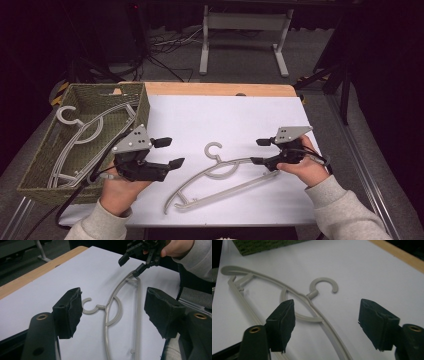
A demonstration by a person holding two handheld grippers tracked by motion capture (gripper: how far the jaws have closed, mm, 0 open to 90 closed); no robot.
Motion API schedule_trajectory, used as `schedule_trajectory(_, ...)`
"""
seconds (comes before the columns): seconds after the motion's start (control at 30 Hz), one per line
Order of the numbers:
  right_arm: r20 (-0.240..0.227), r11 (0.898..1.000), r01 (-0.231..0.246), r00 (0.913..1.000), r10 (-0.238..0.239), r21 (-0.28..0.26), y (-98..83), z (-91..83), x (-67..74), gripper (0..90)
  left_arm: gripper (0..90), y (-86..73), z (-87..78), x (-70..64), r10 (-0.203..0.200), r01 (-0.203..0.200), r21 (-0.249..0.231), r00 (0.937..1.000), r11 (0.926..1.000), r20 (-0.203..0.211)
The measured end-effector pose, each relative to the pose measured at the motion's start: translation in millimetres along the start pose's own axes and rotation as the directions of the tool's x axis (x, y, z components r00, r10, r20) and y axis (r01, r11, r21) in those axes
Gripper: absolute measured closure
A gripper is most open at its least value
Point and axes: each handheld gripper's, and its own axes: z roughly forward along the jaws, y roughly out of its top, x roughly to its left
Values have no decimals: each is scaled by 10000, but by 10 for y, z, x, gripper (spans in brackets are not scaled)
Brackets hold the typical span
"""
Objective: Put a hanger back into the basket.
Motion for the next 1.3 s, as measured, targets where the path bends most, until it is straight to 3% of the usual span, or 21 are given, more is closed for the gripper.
schedule_trajectory(0.2, -349, 9963, -67, 9993, 97, 854, 18, 129, -12, 315, 299, -83, 158, -103, 16, -15, -42, 9998, 10000, 185)
schedule_trajectory(0.33, -416, 9918, 120, 9991, -67, 1276, 25, 176, -33, 311, 294, -106, 258, -118, -111, 100, 227, 9987, 9997, 503)
schedule_trajectory(0.43, -468, 9884, 168, 9989, -98, 1510, 26, 194, -42, 311, 291, -115, 282, -126, -68, 56, 282, 9992, 9996, 404)
schedule_trajectory(0.47, -502, 9809, 186, 9987, -90, 1938, 24, 220, -58, 314, 291, -117, 288, -125, -52, 38, 317, 9990, 9995, 442)
schedule_trajectory(0.57, -602, 9745, 267, 9981, -136, 2226, 23, 250, -77, 324, 290, -126, 296, -120, -40, 26, 354, 9992, 9994, 391)
schedule_trajectory(0.7, -680, 9541, 374, 9975, -180, 2972, 27, 311, -106, 378, 286, -152, 317, -98, -177, 160, 424, 9990, 9990, 413)
schedule_trajectory(0.8, -676, 9296, 595, 9970, -373, 3637, 17, 390, -125, 407, 282, -172, 342, -81, -260, 239, 479, 9987, 9986, 434)
schedule_trajectory(1.07, -769, 8869, 727, 9961, -421, 4563, -59, 570, -237, 504, 280, -192, 381, -55, -371, 340, 583, 9979, 9977, 532)
schedule_trajectory(1.1, -769, 8869, 727, 9961, -421, 4563, -59, 570, -237, 504, 280, -192, 381, -55, -371, 340, 583, 9979, 9977, 532)
schedule_trajectory(1.17, -821, 8761, 831, 9954, -499, 4750, -67, 591, -250, 543, 280, -197, 400, -45, -393, 355, 660, 9975, 9972, 586)
schedule_trajectory(1.23, -833, 8603, 1109, 9933, -798, 4976, -73, 608, -249, 584, 279, -201, 413, -42, -412, 370, 712, 9974, 9968, 589)
schedule_trajectory(1.3, -832, 8518, 1277, 9916, -990, 5080, -79, 623, -244, 598, 279, -202, 417, -45, -438, 393, 724, 9972, 9966, 608)
